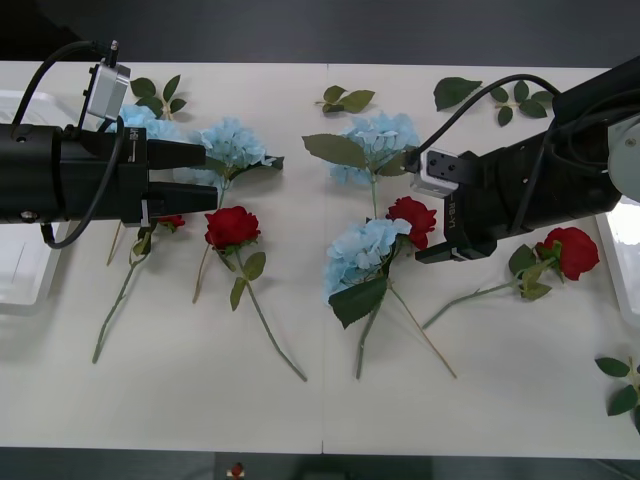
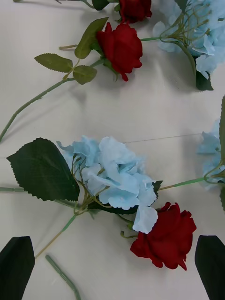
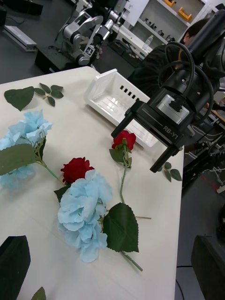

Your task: Put the red flowers into the right box and the blue flowers into the left box

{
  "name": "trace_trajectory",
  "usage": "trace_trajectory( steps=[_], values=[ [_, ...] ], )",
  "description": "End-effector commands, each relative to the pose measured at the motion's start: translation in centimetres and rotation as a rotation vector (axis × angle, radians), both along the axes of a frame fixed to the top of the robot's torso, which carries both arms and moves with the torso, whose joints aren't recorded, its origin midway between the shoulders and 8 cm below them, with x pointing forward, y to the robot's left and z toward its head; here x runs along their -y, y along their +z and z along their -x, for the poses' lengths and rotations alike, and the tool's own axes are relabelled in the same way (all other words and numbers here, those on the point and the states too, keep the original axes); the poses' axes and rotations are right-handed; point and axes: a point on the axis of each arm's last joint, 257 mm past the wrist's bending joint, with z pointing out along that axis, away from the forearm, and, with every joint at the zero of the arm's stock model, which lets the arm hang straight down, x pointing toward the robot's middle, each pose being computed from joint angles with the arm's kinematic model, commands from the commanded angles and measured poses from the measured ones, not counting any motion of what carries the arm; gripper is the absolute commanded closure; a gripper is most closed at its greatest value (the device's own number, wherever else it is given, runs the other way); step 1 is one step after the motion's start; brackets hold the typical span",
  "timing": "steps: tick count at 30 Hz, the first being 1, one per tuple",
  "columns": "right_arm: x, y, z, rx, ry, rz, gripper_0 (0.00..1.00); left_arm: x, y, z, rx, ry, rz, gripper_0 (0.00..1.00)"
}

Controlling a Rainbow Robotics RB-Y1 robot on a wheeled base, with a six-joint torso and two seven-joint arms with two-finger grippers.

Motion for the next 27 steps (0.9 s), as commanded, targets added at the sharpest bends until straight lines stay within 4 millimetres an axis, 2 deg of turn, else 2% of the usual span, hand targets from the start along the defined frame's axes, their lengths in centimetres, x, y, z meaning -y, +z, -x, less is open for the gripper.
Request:
trace_trajectory(
  steps=[1, 7, 8, 9, 12, 15, 16, 17, 20, 22, 26, 27],
  values=[
    [-0.1, 0.9, -0.3, 0.034, 0.025, 0.009, 0.00, -0.4, 0.4, 0.1, 0.010, 0.005, -0.007, 0.00],
    [-0.1, 0.9, -0.3, 0.034, 0.025, 0.009, 0.00, -0.4, 0.4, 0.1, 0.010, 0.005, -0.007, 0.00],
    [-0.1, 0.9, -0.3, 0.034, 0.025, 0.009, 0.00, -0.1, -3.6, 1.2, -0.093, 0.014, 0.022, 0.00],
    [-0.1, 0.9, -0.3, 0.034, 0.025, 0.009, 0.00, 0.3, -3.9, 1.5, -0.114, 0.013, 0.047, 0.00],
    [-0.1, 0.9, -0.3, 0.034, 0.025, 0.009, 0.00, 0.9, -3.6, 1.6, -0.128, 0.007, 0.095, 0.00],
    [-0.1, 0.9, -0.3, 0.034, 0.025, 0.009, 0.00, 0.5, -2.8, 1.2, -0.117, 0.016, 0.096, 0.00],
    [-0.3, -3.3, 2.1, -0.069, 0.028, 0.011, 0.00, -0.2, -2.1, 0.8, -0.101, 0.028, 0.085, 0.00],
    [-0.3, -3.7, 2.3, -0.079, 0.028, 0.010, 0.00, -0.6, -1.7, 0.6, -0.095, 0.033, 0.080, 0.00],
    [0.1, -2.8, 2.1, -0.082, 0.006, -0.010, 0.00, -2.9, -0.3, -0.7, -0.093, 0.082, 0.063, 0.00],
    [0.7, -2.0, 2.4, -0.148, -0.049, -0.035, 0.00, -4.9, 0.8, -2.0, -0.118, 0.120, 0.065, 0.00],
    [2.1, -1.3, 4.2, -0.439, -0.321, -0.139, 0.00, -10.1, 0.8, -5.6, -0.158, 0.218, 0.032, 0.00],
    [2.7, -1.3, 4.5, -0.536, -0.437, -0.171, 0.00, -12.2, 0.4, -6.9, -0.170, 0.265, 0.007, 0.00]
  ],
)
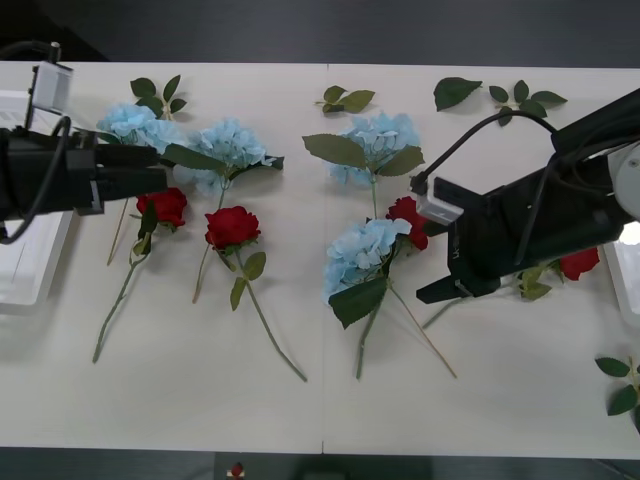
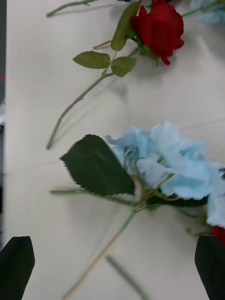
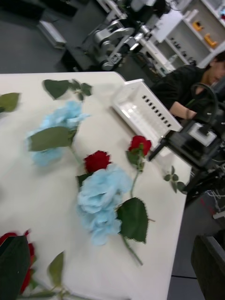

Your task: Put the red flowers into the right box and the blue flowers into the left box

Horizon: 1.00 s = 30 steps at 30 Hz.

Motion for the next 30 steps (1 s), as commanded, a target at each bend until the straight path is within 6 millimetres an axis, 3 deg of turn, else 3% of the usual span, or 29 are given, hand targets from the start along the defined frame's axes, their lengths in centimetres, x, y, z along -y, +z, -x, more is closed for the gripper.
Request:
trace_trajectory(
  steps=[1, 4, 6, 9, 14, 20, 24, 30],
  values=[
    [2.9, 1.8, -0.2, -0.319, -0.431, -0.049, 0.00, -7.2, 0.5, -5.3, -0.036, 0.159, -0.095, 0.00],
    [4.8, 1.9, -1.2, -0.531, -0.774, -0.113, 0.00, -12.2, -1.4, -8.3, -0.071, 0.294, -0.185, 0.00],
    [6.0, 1.8, -2.1, -0.650, -0.982, -0.165, 0.00, -14.4, -2.9, -9.6, -0.115, 0.370, -0.208, 0.00],
    [9.1, 1.1, -4.5, -0.805, -1.311, -0.258, 0.00, -17.0, -5.7, -12.6, -0.150, 0.494, -0.263, 0.00],
    [13.8, -0.3, -7.2, -0.908, -1.614, -0.358, 0.00, -19.5, -8.6, -15.7, -0.142, 0.624, -0.369, 0.00],
    [19.7, -2.3, -9.6, -1.014, -1.892, -0.488, 0.00, -19.6, -11.2, -17.8, -0.175, 0.706, -0.423, 0.00],
    [22.5, -4.0, -9.8, -1.030, -1.971, -0.504, 0.00, -19.2, -12.2, -18.8, -0.169, 0.742, -0.457, 0.00],
    [23.5, -6.9, -10.5, -0.987, -1.958, -0.483, 0.00, -19.0, -13.4, -19.4, -0.153, 0.771, -0.502, 0.00]
  ],
)
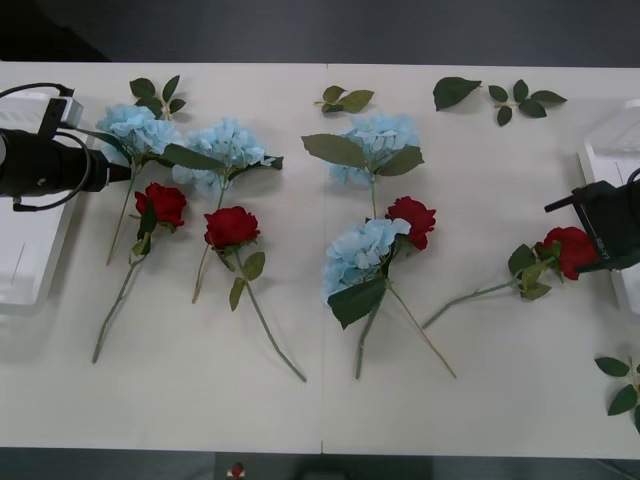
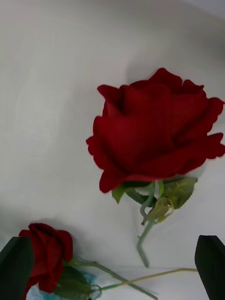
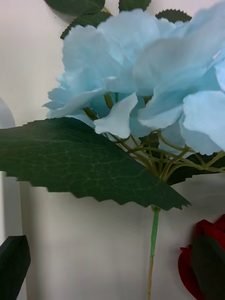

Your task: Put the red flowers into the right box and the blue flowers into the left box

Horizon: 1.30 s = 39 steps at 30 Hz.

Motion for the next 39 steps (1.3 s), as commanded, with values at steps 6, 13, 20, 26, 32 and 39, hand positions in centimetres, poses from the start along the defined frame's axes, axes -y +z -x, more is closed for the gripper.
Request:
trace_trajectory(
  steps=[6, 13, 20, 26, 32, 39],
  values=[
    [-0.8, -3.6, -0.4, 0.070, 0.233, 0.139, 0.00, 0.5, 1.6, -2.1, 0.057, 0.037, -0.046, 0.00],
    [-2.3, -5.5, 0.0, 0.078, 0.301, 0.166, 0.00, 2.1, 0.1, -2.3, 0.044, 0.021, -0.076, 0.00],
    [-4.0, -7.4, 0.5, 0.064, 0.348, 0.184, 0.00, 4.2, -1.5, -2.2, 0.032, -0.010, -0.101, 0.08],
    [-6.0, -8.1, 0.7, 0.064, 0.370, 0.156, 0.00, 5.0, -2.3, -2.2, 0.026, -0.019, -0.121, 0.51],
    [-6.6, -8.2, 0.6, 0.068, 0.381, 0.149, 0.05, 5.3, -2.2, -2.2, 0.026, -0.018, -0.103, 1.00],
    [-6.7, -8.4, 0.7, 0.067, 0.392, 0.160, 0.75, 4.7, 1.1, -2.0, 0.033, -0.040, -0.089, 1.00]
  ],
)
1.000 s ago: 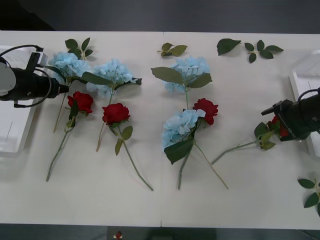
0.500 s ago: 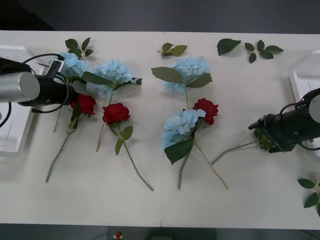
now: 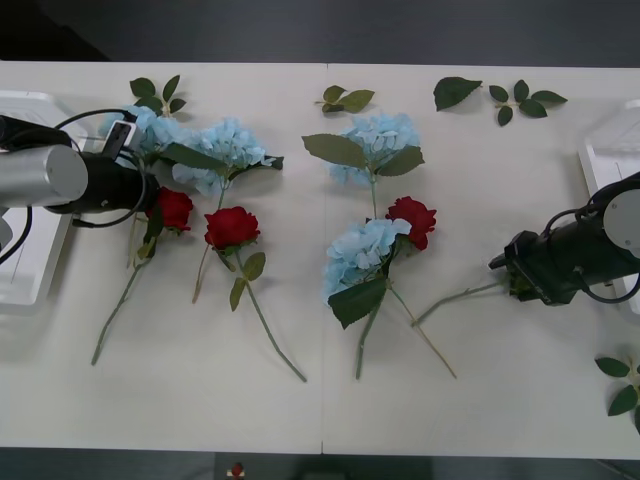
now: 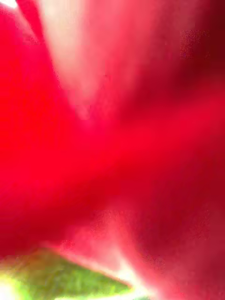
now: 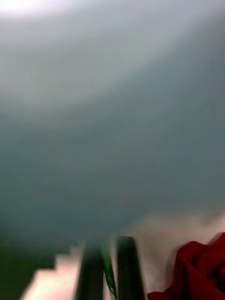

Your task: Put the red flowers into the right box and the blue flowers into the left box

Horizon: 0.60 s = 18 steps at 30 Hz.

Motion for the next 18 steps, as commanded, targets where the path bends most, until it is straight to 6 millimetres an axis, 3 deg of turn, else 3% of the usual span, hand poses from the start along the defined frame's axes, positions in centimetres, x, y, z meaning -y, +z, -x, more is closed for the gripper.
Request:
trace_trajectory(
  steps=[1, 5, 9, 12, 18],
  values=[
    [-0.9, 0.8, -0.8, 0.037, 0.057, 0.016, 0.82, -1.8, 7.2, -1.0, 0.054, 0.006, 0.021, 1.00],
    [-0.6, 0.7, -0.9, 0.041, 0.063, 0.031, 1.00, -4.5, 12.5, -0.3, 0.071, 0.010, 0.022, 1.00],
    [-0.4, 0.7, -1.0, 0.049, 0.071, 0.045, 1.00, -8.6, 17.7, 0.4, 0.112, 0.048, 0.009, 1.00],
    [-0.3, 0.9, -1.3, 0.058, 0.078, 0.055, 1.00, -13.1, 21.9, 1.1, 0.162, 0.104, -0.019, 1.00],
    [-0.4, 1.8, -2.4, 0.088, 0.080, 0.061, 1.00, -22.1, 25.1, 3.7, 0.216, 0.243, -0.092, 1.00]
  ],
)
